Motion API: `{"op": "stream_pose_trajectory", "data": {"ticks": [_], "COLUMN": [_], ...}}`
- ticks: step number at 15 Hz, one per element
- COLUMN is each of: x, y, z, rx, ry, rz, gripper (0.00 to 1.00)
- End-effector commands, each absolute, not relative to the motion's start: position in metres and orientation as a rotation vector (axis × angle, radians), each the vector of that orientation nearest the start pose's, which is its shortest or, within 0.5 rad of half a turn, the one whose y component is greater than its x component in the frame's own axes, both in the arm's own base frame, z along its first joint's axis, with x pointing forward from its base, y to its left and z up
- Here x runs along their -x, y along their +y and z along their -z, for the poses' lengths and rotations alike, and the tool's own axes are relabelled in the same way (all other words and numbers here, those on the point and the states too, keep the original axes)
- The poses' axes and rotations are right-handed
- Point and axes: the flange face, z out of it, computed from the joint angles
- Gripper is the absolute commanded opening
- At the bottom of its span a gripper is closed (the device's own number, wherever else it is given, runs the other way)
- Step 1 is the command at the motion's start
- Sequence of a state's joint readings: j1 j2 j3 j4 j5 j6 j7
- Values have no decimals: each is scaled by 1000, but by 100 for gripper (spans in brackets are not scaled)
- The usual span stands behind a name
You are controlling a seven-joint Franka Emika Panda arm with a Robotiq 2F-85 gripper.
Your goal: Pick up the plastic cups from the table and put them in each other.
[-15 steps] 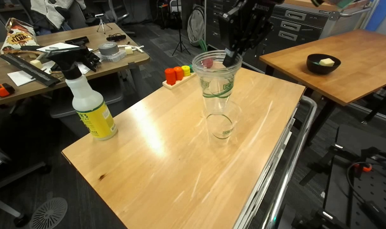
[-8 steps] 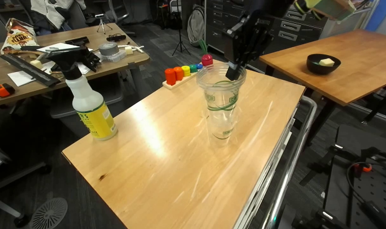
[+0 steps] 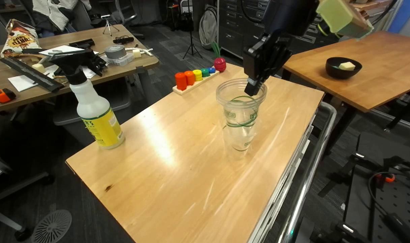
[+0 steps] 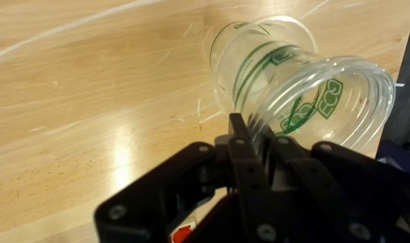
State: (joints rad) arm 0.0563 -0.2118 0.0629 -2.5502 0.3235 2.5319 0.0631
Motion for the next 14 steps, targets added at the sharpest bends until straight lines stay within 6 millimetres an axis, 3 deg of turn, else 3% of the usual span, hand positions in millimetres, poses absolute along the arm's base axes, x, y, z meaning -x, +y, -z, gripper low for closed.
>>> {"op": "stream_pose_trajectory", "data": {"ticks": [1,5,6,8,14], "x": [-456,-454,-453,-450,-438], "y": [50,54,56,58,57], "z": [-364,-361,-360,-357,-349], "rx": [2863,2847,2848,2862,2884], "ry": [248,202,191,158,128], "rz": [325,333,337,336,324], "gripper": [2,7,34,42,88]}}
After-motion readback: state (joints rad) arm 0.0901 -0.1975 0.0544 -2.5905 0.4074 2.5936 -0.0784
